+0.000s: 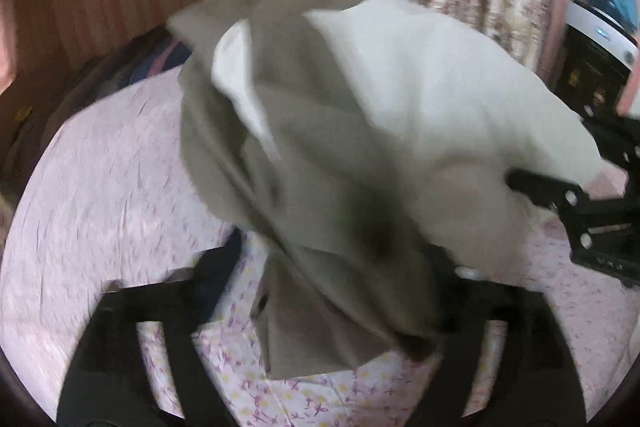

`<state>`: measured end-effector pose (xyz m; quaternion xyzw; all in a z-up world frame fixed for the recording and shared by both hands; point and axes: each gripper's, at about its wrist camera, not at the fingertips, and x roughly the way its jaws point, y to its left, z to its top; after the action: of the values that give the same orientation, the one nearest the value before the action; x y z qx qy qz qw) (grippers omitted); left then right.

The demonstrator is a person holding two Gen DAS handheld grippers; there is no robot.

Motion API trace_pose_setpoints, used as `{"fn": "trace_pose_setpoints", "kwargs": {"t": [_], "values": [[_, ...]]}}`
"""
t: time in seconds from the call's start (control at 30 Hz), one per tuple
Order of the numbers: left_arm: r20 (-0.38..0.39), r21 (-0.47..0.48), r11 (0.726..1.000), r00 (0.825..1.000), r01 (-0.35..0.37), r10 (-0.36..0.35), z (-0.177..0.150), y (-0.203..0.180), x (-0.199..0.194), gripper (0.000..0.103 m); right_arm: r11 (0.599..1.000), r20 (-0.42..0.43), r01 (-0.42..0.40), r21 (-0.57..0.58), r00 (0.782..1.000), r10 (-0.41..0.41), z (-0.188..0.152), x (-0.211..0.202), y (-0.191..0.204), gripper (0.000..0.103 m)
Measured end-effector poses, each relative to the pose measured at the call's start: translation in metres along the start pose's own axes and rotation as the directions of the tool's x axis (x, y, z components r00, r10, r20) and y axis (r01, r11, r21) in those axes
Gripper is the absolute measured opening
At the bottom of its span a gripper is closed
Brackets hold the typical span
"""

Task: Fold large clothes
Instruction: 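Lay the rolled jacket down on the sheet and open both grippers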

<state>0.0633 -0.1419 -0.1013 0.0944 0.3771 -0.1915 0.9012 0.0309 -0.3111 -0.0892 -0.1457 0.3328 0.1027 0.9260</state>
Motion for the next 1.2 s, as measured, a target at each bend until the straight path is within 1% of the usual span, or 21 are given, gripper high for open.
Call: {"fn": "trace_pose_setpoints", "kwargs": {"t": [0.03, 0.07, 0.1, 0.13, 0.17, 0.23, 0.33, 0.43, 0.5, 0.57, 0.63, 0.7, 0.77, 0.8, 0.87, 0.93, 1.0, 1.07, 1.13, 1.2], "values": [[-0.008, -0.023, 1.000, 1.000, 0.013, -0.014, -0.001, 0.003, 0.000, 0.100, 0.999, 0.007, -0.022, 0.040, 1.000, 0.022, -0.002, -0.001, -0.006, 0.050], [-0.022, -0.057, 0.997, 0.998, 0.052, -0.054, -0.001, 0.010, 0.001, 0.100, 0.996, 0.008, -0.040, 0.074, 0.999, 0.039, -0.004, 0.000, -0.013, 0.060], [-0.034, -0.079, 0.994, 0.996, 0.076, -0.079, 0.000, 0.014, 0.003, 0.100, 0.994, -0.001, -0.041, 0.097, 0.999, 0.041, -0.005, 0.001, -0.018, 0.064], [-0.041, -0.094, 0.991, 0.994, 0.093, -0.097, -0.001, 0.017, 0.003, 0.100, 0.995, 0.003, -0.038, 0.097, 0.999, 0.038, -0.005, -0.001, -0.020, 0.067], [-0.041, -0.093, 0.991, 0.994, 0.096, -0.100, -0.003, 0.018, 0.003, 0.100, 0.996, 0.006, -0.028, 0.086, 1.000, 0.028, -0.007, -0.002, -0.016, 0.072], [-0.034, -0.062, 0.995, 0.996, 0.080, -0.082, -0.004, 0.016, 0.000, 0.100, 0.999, 0.007, -0.003, 0.051, 1.000, 0.003, -0.006, -0.005, -0.013, 0.075], [-0.017, -0.039, 0.997, 0.997, 0.071, -0.071, -0.005, 0.017, -0.010, 0.100, 0.998, -0.005, 0.011, 0.063, 1.000, -0.011, -0.005, -0.009, -0.015, 0.082], [-0.025, -0.063, 0.994, 0.996, 0.088, -0.089, -0.008, 0.026, -0.017, 0.100, 0.996, -0.018, 0.027, 0.085, 1.000, -0.025, -0.008, -0.014, -0.014, 0.088], [-0.027, -0.094, 0.991, 0.994, 0.099, -0.102, -0.004, 0.029, -0.022, 0.100, 0.995, -0.037, 0.050, 0.089, 0.998, -0.047, -0.010, -0.018, -0.015, 0.095], [-0.014, -0.109, 0.990, 0.995, 0.092, -0.094, -0.004, 0.034, -0.036, 0.100, 0.994, -0.047, 0.065, 0.083, 0.997, -0.061, -0.011, -0.022, -0.016, 0.097], [-0.006, -0.107, 0.992, 0.998, 0.063, -0.064, -0.003, 0.036, -0.048, 0.100, 0.994, -0.051, 0.066, 0.088, 0.997, -0.061, -0.009, -0.030, -0.018, 0.098], [0.004, -0.098, 0.995, 1.000, 0.018, -0.018, -0.002, 0.036, -0.059, 0.100, 0.992, -0.052, 0.093, 0.089, 0.995, -0.089, -0.007, -0.040, -0.019, 0.101], [0.029, -0.090, 0.995, 0.999, -0.042, 0.045, -0.001, 0.038, -0.075, 0.100, 0.987, -0.018, 0.132, 0.092, 0.991, -0.131, -0.002, -0.055, -0.018, 0.101], [0.044, -0.091, 0.993, 0.995, -0.080, 0.085, -0.001, 0.039, -0.083, 0.100, 0.985, -0.008, 0.140, 0.099, 0.990, -0.139, -0.001, -0.059, -0.018, 0.101], [0.068, -0.095, 0.987, 0.988, -0.130, 0.137, 0.001, 0.041, -0.095, 0.100, 0.982, -0.020, 0.125, 0.141, 0.992, -0.123, 0.003, -0.066, -0.021, 0.101], [0.073, -0.109, 0.980, 0.982, -0.166, 0.174, 0.004, 0.047, -0.109, 0.100, 0.969, -0.036, 0.106, 0.224, 0.994, -0.100, 0.006, -0.070, -0.028, 0.101], [0.064, -0.129, 0.972, 0.976, -0.198, 0.207, 0.009, 0.052, -0.118, 0.100, 0.953, -0.011, 0.062, 0.298, 0.998, -0.062, 0.006, -0.076, -0.033, 0.101], [0.077, -0.139, 0.964, 0.969, -0.225, 0.237, 0.012, 0.056, -0.130, 0.100, 0.933, -0.009, 0.037, 0.357, 0.999, -0.036, 0.007, -0.080, -0.037, 0.101], [0.100, -0.154, 0.963, 0.966, -0.223, 0.240, 0.013, 0.060, -0.144, 0.100, 0.915, -0.043, 0.062, 0.399, 0.998, -0.048, 0.012, -0.083, -0.040, 0.101], [0.131, -0.173, 0.959, 0.959, -0.226, 0.250, 0.015, 0.062, -0.158, 0.100, 0.912, -0.048, 0.089, 0.400, 0.996, -0.077, 0.017, -0.090, -0.038, 0.101]]}}
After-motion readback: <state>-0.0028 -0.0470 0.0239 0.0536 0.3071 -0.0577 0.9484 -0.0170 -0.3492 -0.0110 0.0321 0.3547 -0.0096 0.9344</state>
